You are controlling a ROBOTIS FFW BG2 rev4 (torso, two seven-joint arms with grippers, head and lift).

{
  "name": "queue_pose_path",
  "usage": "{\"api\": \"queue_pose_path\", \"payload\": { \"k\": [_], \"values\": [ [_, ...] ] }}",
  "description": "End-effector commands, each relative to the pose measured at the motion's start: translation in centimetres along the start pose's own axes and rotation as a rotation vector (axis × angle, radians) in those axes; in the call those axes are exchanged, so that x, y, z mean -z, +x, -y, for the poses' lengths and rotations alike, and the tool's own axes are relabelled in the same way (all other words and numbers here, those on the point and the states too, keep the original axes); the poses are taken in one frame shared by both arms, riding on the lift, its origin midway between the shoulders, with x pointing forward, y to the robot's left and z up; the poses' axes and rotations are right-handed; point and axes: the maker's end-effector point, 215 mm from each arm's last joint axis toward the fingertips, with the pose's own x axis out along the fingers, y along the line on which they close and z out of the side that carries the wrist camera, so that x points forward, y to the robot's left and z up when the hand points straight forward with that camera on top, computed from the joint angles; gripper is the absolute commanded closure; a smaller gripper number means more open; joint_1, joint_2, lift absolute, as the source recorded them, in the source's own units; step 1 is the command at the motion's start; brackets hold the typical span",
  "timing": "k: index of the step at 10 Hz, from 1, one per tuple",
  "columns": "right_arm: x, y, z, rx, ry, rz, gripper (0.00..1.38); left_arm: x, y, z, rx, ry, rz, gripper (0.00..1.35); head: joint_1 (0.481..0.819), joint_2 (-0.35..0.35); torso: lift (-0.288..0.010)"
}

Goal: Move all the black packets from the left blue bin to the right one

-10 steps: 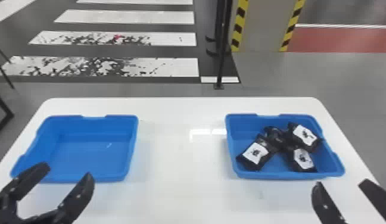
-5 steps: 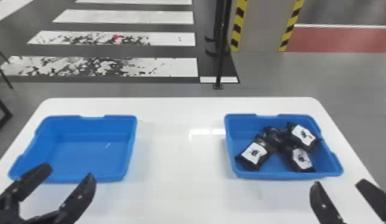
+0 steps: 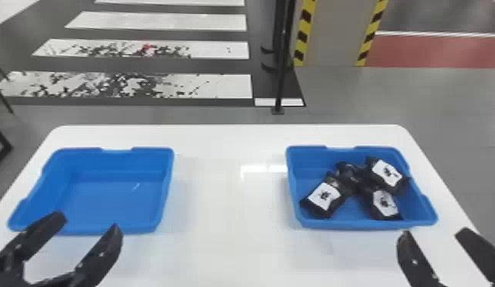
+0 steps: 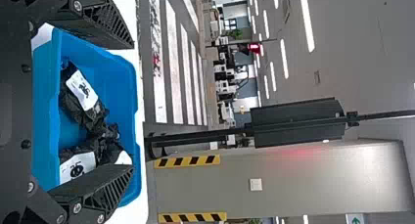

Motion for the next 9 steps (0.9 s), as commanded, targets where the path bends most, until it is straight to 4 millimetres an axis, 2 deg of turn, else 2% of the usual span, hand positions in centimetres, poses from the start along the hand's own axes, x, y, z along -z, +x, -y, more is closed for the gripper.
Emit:
{"api": "queue_pose_path", "payload": {
  "k": [1,9],
  "values": [
    [0.23,-0.12,0.09,0.004,0.008,-0.003,0.17,0.19,-0.01,0.01,0.000,-0.003,-0.006,0.14,0.695,-0.032,-0.140],
    [0.21,-0.12,0.10,0.004,0.010,-0.003,0.17,0.55,0.14,0.45,0.014,-0.019,-0.016,0.14,0.695,-0.042,-0.140]
  ]
}}
